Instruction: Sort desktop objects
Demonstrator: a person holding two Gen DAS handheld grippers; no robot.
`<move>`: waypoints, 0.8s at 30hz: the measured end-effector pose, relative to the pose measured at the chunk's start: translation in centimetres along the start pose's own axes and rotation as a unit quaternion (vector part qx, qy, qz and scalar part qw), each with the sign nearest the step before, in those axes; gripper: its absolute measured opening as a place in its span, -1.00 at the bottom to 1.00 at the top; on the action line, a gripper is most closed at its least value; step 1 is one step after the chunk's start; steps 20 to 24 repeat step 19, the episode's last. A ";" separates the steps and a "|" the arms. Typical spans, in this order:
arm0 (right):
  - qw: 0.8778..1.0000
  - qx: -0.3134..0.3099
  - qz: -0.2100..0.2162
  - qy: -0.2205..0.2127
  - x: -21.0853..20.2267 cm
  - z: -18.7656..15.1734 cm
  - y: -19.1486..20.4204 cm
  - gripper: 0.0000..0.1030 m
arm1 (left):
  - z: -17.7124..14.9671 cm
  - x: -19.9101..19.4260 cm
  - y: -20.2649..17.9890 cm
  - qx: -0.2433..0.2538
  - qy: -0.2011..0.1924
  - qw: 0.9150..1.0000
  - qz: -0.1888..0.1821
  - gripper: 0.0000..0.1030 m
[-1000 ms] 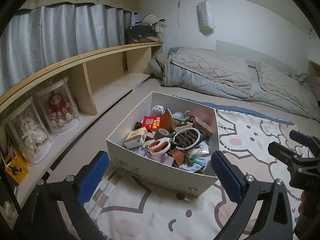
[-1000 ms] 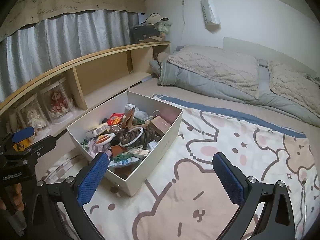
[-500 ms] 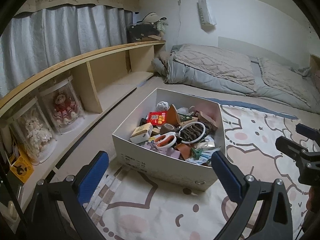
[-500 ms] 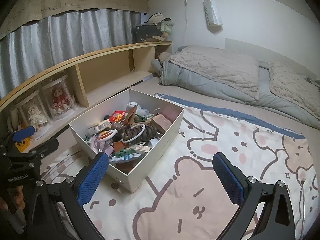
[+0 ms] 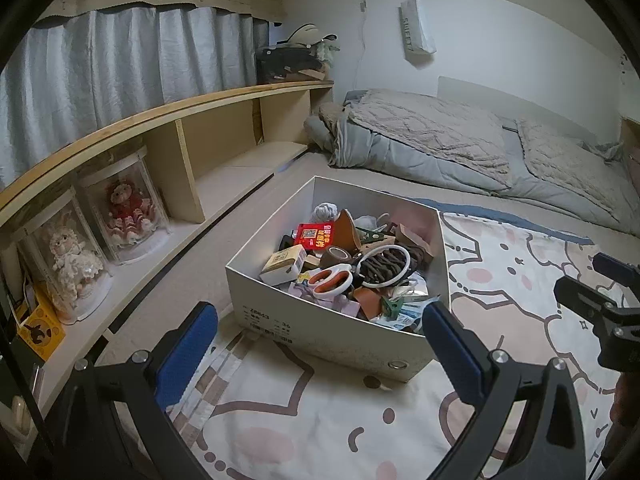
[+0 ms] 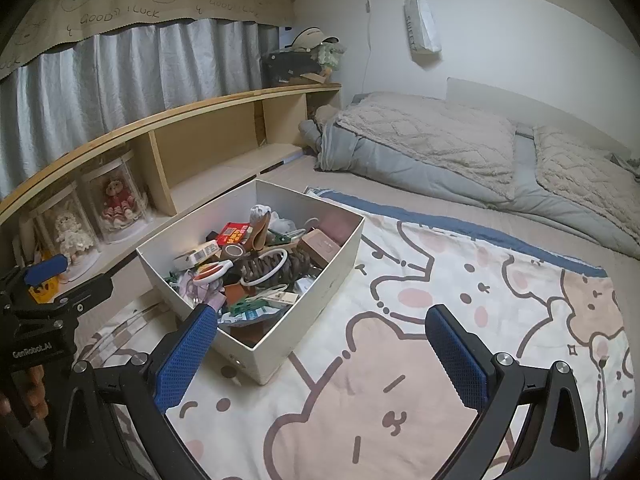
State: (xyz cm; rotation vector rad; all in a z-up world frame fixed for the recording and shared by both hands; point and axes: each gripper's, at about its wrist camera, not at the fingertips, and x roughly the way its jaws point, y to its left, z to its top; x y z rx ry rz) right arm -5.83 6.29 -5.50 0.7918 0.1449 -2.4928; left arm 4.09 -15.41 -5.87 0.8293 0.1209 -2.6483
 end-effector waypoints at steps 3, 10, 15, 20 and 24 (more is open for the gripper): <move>1.000 -0.003 -0.001 0.001 -0.1 -0.1 0.0 1.00 | 0.1 0.0 0.1 -0.002 0.000 1.000 0.001 1.00; 1.000 -0.001 -0.001 0.003 -0.1 -0.1 0.0 1.00 | 0.1 -0.1 0.0 0.000 -0.003 1.000 0.001 1.00; 1.000 0.000 -0.001 0.003 0.0 -0.1 0.0 1.00 | 0.2 -0.2 0.0 -0.001 -0.005 1.000 0.002 1.00; 1.000 0.000 0.000 0.003 0.0 -0.1 0.0 1.00 | 0.2 -0.2 0.0 -0.001 -0.001 1.000 -0.002 1.00; 1.000 0.000 0.000 0.003 0.0 -0.1 0.0 1.00 | 0.2 -0.2 0.0 -0.001 -0.001 1.000 -0.002 1.00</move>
